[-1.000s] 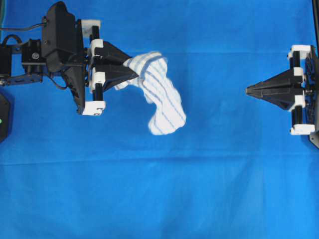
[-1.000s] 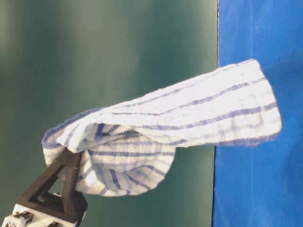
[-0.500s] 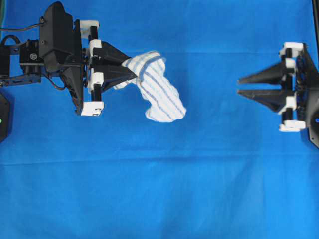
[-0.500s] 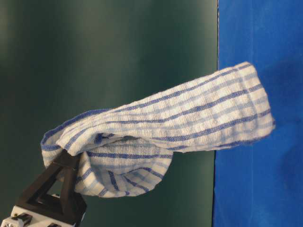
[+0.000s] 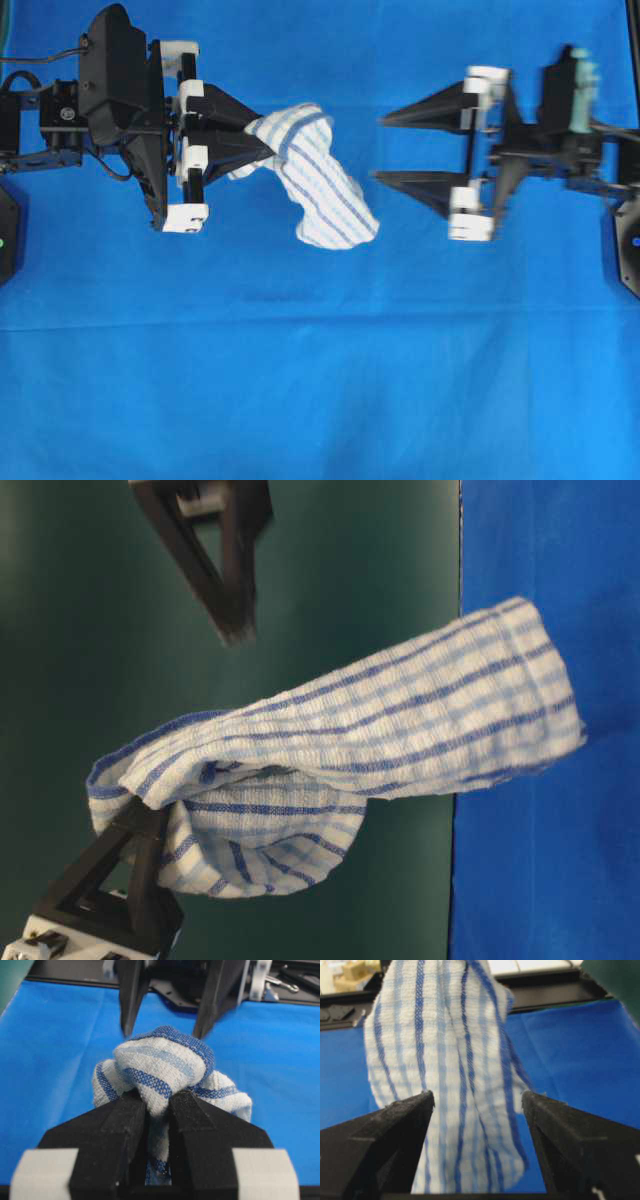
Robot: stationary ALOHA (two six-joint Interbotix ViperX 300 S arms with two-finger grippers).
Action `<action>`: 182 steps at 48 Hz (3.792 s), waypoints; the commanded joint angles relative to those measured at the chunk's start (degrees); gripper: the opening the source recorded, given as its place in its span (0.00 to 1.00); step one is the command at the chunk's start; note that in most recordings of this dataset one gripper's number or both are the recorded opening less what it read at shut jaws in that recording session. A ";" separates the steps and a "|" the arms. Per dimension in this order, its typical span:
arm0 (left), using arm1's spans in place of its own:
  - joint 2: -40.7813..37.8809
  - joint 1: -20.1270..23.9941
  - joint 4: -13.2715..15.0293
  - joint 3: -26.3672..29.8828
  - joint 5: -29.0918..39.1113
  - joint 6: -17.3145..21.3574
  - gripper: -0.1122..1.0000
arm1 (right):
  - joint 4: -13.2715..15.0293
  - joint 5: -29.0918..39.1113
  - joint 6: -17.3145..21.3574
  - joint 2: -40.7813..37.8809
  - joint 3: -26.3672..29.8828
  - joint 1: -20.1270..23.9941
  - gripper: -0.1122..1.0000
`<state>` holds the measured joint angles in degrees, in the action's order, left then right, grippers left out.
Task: Hand over the towel.
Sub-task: 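Open the right gripper and move it toward the towel held by the left, then close the right gripper on the towel next to the left gripper, then open the left gripper and retract it leftward, leaving towel in right, then carry the towel with the right gripper and lower it to the table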
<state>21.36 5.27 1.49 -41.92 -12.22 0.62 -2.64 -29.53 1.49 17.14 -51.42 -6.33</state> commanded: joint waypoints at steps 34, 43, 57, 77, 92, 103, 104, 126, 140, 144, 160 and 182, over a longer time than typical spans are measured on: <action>0.53 -0.18 -0.09 0.53 -0.88 0.26 0.14 | -0.70 2.46 2.02 -16.17 18.81 2.46 0.75; 0.44 -0.18 -0.09 0.70 -0.97 0.18 0.14 | -0.62 5.54 1.67 -16.17 18.81 2.46 0.48; 0.53 -0.09 -0.09 0.53 -1.23 0.18 0.14 | -0.44 5.80 1.58 -15.56 18.81 2.46 0.17; 5.89 0.00 0.00 -3.69 -1.32 -0.53 0.90 | -0.44 6.24 1.67 -8.88 13.89 2.46 0.17; 15.29 0.00 0.09 -9.76 -1.41 -0.79 0.94 | -0.53 6.24 1.67 3.52 3.34 2.46 0.17; 17.67 0.00 0.09 -11.16 -1.41 -0.79 0.94 | -0.70 7.29 1.85 7.91 0.26 2.20 0.17; 17.58 0.00 0.09 -11.16 -1.41 -0.79 0.94 | -0.70 7.29 1.85 7.91 0.26 2.20 0.17; 16.96 0.00 0.09 -11.16 -1.41 -0.79 0.94 | -0.62 12.83 1.76 -2.64 5.63 -2.11 0.17; 16.52 0.00 0.09 -11.16 -1.41 -0.79 0.94 | -0.62 18.72 1.76 -17.84 10.81 -4.22 0.17; 16.17 0.00 0.09 -11.07 -1.41 -0.88 0.94 | -0.44 20.92 1.76 -20.65 12.13 -4.22 0.17; 15.03 0.00 0.09 -10.99 -1.93 -0.88 0.94 | -0.44 25.31 1.67 -26.46 13.36 -3.69 0.17; 14.94 0.00 0.09 -11.16 -1.93 -0.88 0.94 | -0.62 26.19 2.29 -26.46 13.45 -3.52 0.18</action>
<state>36.12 5.27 1.49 -53.79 -13.54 -0.18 -3.16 -3.52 3.60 -10.11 -38.85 -9.84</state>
